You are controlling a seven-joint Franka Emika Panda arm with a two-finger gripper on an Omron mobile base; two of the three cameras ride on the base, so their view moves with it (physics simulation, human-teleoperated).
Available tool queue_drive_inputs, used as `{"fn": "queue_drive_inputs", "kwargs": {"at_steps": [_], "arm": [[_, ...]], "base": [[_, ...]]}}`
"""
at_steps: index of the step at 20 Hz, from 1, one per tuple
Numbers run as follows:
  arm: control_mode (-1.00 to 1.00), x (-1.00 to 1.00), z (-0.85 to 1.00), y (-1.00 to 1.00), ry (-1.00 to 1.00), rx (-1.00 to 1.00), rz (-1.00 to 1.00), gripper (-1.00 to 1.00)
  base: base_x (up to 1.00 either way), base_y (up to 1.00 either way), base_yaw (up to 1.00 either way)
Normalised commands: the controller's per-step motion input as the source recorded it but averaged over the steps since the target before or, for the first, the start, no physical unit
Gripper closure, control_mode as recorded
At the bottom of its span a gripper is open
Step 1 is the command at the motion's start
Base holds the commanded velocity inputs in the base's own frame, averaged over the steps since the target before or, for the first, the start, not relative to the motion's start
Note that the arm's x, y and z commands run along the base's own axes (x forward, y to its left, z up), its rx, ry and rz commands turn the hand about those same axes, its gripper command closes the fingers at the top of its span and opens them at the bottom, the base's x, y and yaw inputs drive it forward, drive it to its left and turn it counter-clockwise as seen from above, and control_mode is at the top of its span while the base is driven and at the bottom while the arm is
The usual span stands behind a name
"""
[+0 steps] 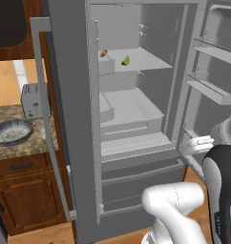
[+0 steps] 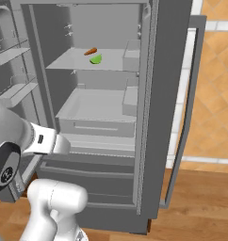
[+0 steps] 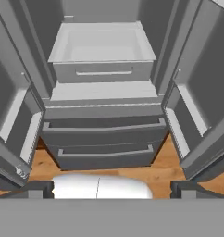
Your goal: Grab a lemon wedge from the fridge and one ice cube from the ice bowl, and put them in the glass of lemonade.
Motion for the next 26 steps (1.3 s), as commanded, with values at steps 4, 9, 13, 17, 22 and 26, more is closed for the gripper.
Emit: {"fn": "queue_drive_inputs", "kwargs": {"at_steps": [4, 9, 13, 17, 22, 26], "arm": [[-1.0, -0.15, 0.0, 0.0, -0.22, 0.0, 0.0, -1.0], [-1.0, -0.06, 0.0, 0.0, -0.11, 0.0, 0.0, -1.0], [-1.0, -0.01, 0.0, 0.0, -0.02, 0.0, 0.0, -1.0], [-1.0, -0.02, 0.0, 0.0, -0.01, 0.0, 0.0, -1.0], [1.0, 0.0, 0.0, 0.0, -0.01, 0.0, 0.0, -1.0], [1.0, 0.0, 0.0, 0.0, 0.0, 0.0, 0.0, -1.0]], "base": [[0.0, 0.0, 0.0], [0.0, 0.0, 0.0], [0.0, 0.0, 0.0], [0.0, 0.0, 0.0], [0.02, 0.0, 0.0], [0.5, 0.03, 0.0]]}}
